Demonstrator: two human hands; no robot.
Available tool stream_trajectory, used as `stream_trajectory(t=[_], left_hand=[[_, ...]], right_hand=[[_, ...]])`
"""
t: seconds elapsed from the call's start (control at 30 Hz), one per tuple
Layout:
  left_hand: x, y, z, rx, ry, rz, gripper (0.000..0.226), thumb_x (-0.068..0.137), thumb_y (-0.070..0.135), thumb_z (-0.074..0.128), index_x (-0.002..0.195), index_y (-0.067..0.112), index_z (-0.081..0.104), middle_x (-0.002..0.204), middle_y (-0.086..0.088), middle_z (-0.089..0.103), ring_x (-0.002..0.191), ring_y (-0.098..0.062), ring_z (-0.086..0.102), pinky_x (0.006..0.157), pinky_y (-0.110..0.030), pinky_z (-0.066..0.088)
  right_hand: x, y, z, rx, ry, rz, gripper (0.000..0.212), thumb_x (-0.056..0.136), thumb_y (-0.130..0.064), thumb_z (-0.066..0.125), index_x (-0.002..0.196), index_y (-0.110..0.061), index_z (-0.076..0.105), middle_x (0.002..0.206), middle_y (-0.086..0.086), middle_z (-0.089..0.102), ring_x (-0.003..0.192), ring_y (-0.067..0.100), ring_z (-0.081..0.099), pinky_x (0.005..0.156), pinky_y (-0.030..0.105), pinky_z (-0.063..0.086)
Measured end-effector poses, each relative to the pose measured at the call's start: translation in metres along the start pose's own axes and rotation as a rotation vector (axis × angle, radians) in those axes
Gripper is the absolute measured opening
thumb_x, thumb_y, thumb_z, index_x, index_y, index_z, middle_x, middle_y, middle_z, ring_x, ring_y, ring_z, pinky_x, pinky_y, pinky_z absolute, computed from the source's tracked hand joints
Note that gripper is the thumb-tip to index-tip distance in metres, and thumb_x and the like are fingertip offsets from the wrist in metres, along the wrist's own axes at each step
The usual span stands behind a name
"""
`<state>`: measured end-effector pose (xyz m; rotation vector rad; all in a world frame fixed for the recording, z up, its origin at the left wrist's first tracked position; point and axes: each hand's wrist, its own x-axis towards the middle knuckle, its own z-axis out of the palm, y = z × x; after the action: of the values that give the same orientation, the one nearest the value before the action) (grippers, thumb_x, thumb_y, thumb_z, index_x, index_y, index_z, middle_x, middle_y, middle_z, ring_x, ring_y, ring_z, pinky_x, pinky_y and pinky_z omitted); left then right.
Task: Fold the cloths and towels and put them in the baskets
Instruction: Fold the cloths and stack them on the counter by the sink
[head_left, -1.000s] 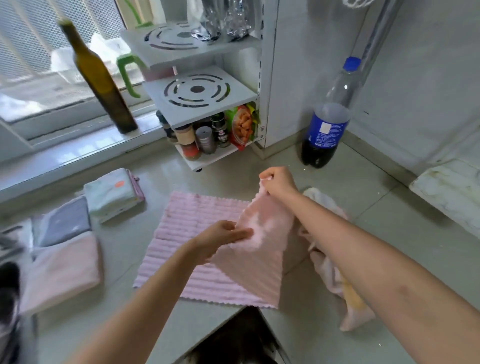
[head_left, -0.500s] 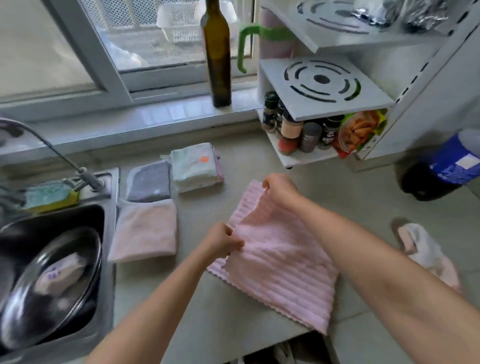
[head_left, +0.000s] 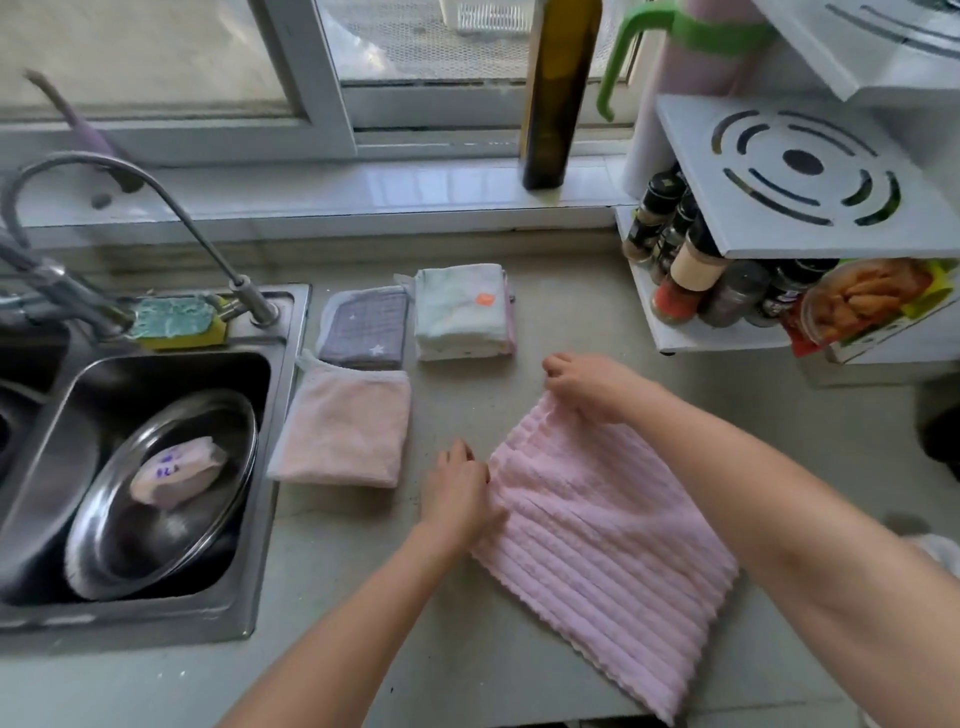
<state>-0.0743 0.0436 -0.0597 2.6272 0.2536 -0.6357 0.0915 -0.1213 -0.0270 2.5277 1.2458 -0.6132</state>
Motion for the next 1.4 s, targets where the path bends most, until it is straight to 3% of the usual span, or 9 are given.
stream_trajectory(t=[0.1, 0.17, 0.33, 0.43, 0.73, 0.87, 1.0, 1.3, 1.4], left_hand=[[-0.001, 0.003, -0.002, -0.134, -0.052, 0.015, 0.011, 0.08, 0.016, 0.062, 0.083, 0.005, 0.061, 0.104, -0.012, 0.049, 0.093, -0.032, 0.056, 0.079, -0.032, 0.047], [-0.001, 0.005, -0.01, -0.153, -0.065, 0.038, 0.006, 0.081, 0.011, 0.058, 0.079, 0.006, 0.061, 0.091, -0.016, 0.06, 0.085, -0.03, 0.06, 0.062, -0.026, 0.037], [0.004, 0.014, -0.051, -0.163, -0.018, 0.111, 0.012, 0.08, 0.009, 0.066, 0.073, 0.012, 0.057, 0.071, -0.004, 0.052, 0.07, -0.016, 0.045, 0.047, -0.025, 0.023], [0.012, 0.025, -0.078, -0.046, 0.054, 0.153, 0.005, 0.079, 0.01, 0.066, 0.079, 0.005, 0.067, 0.076, -0.009, 0.062, 0.074, -0.022, 0.055, 0.056, -0.028, 0.031], [0.004, 0.121, -0.142, 0.275, 0.242, 0.283, 0.034, 0.084, 0.028, 0.066, 0.057, 0.014, 0.052, 0.067, -0.003, 0.058, 0.071, -0.027, 0.057, 0.061, -0.029, 0.041], [-0.004, 0.155, -0.161, 0.212, 0.221, 0.327, 0.029, 0.086, 0.02, 0.066, 0.065, 0.001, 0.064, 0.063, -0.008, 0.062, 0.064, -0.028, 0.066, 0.06, -0.034, 0.055], [-0.009, 0.179, -0.17, 0.233, 0.282, 0.396, 0.037, 0.091, 0.025, 0.061, 0.057, 0.011, 0.054, 0.057, 0.002, 0.05, 0.048, -0.011, 0.045, 0.045, -0.019, 0.035], [-0.035, 0.203, -0.186, 0.21, 0.302, 0.473, 0.025, 0.096, 0.025, 0.052, 0.079, 0.01, 0.062, 0.075, -0.003, 0.065, 0.068, -0.014, 0.065, 0.065, -0.024, 0.056], [-0.043, 0.202, -0.189, 0.229, 0.323, 0.445, 0.027, 0.095, 0.027, 0.054, 0.082, 0.007, 0.068, 0.076, -0.002, 0.065, 0.063, -0.012, 0.061, 0.058, -0.018, 0.05]], right_hand=[[-0.001, 0.0, -0.004, -0.147, -0.066, -0.13, 0.031, 0.093, -0.04, 0.051, 0.087, -0.011, 0.061, 0.103, 0.007, 0.047, 0.093, 0.025, 0.05, 0.069, 0.037, 0.043], [-0.007, 0.001, -0.003, -0.17, 0.018, -0.175, 0.02, 0.095, -0.034, 0.052, 0.079, -0.022, 0.053, 0.093, 0.001, 0.046, 0.077, 0.019, 0.053, 0.062, 0.033, 0.043], [-0.054, 0.015, 0.005, 0.207, 0.047, 0.111, 0.038, 0.085, -0.036, 0.062, 0.06, -0.022, 0.037, 0.066, -0.007, 0.044, 0.058, 0.016, 0.046, 0.055, 0.03, 0.035], [-0.098, 0.026, -0.004, 0.377, 0.13, 0.262, 0.028, 0.08, -0.008, 0.055, 0.061, -0.022, 0.041, 0.067, -0.002, 0.053, 0.07, 0.024, 0.054, 0.06, 0.034, 0.041], [-0.226, 0.04, -0.038, 0.55, 0.42, 0.577, 0.028, 0.08, -0.018, 0.063, 0.059, -0.021, 0.046, 0.068, -0.005, 0.051, 0.069, 0.017, 0.05, 0.059, 0.026, 0.036], [-0.273, 0.039, -0.049, 0.613, 0.466, 0.618, 0.028, 0.084, -0.019, 0.064, 0.061, -0.019, 0.048, 0.074, -0.004, 0.05, 0.071, 0.014, 0.049, 0.062, 0.023, 0.037], [-0.308, 0.035, -0.06, 0.7, 0.63, 0.635, 0.025, 0.088, -0.024, 0.065, 0.066, -0.023, 0.055, 0.068, -0.006, 0.053, 0.065, 0.007, 0.049, 0.063, 0.02, 0.035], [-0.335, 0.043, -0.074, 0.819, 0.806, 0.641, 0.02, 0.091, -0.025, 0.06, 0.073, -0.019, 0.055, 0.072, -0.001, 0.057, 0.067, 0.012, 0.054, 0.065, 0.023, 0.041], [-0.339, 0.045, -0.075, 0.811, 0.766, 0.627, 0.021, 0.089, -0.02, 0.06, 0.07, -0.018, 0.053, 0.071, 0.002, 0.057, 0.067, 0.015, 0.052, 0.066, 0.026, 0.042]])
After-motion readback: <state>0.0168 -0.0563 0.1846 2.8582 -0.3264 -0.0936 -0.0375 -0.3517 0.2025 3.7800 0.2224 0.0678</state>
